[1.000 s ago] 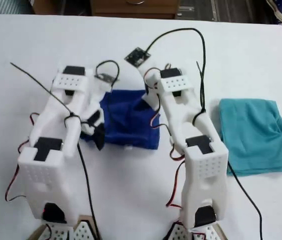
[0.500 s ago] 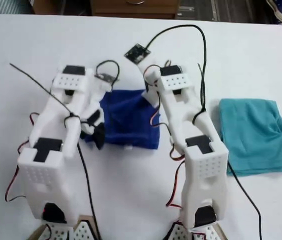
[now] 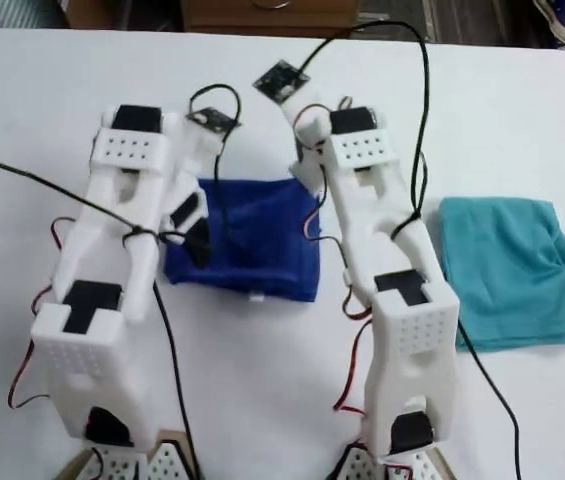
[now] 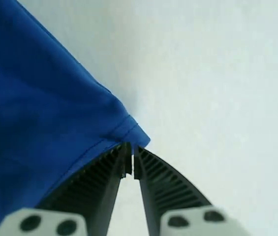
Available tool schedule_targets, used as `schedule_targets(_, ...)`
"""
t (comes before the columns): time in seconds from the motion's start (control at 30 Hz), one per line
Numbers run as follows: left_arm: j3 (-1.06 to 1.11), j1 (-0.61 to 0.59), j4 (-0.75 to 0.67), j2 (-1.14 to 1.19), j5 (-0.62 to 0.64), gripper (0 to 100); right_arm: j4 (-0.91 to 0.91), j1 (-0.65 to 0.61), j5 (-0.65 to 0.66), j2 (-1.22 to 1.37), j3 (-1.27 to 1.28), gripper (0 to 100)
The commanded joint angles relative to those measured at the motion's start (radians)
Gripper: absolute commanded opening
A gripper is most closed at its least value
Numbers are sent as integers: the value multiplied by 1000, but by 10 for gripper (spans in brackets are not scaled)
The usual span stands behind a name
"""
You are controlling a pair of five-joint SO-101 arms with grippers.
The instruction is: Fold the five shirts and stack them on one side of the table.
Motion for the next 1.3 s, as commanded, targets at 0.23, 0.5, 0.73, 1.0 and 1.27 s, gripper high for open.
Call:
schedule_targets(0.23, -38, -51, -35, 123, -8, 264, -90, -13, -5, 196, -57, 22)
schedule_targets(0.5, -44, -100, -48, 184, -15, 264, -64, -1, -5, 202, -92, 22)
schedule_targets(0.73, -45, -94, -48, 180, -15, 264, 79, 5, -6, 202, -256, 22)
schedule_targets(1.0, -47, -92, -41, 118, -15, 264, 226, 5, -8, 211, -526, 25)
schedule_targets(1.27, -45, -97, -38, -104, -8, 264, 163, -108, 64, 214, -571, 137)
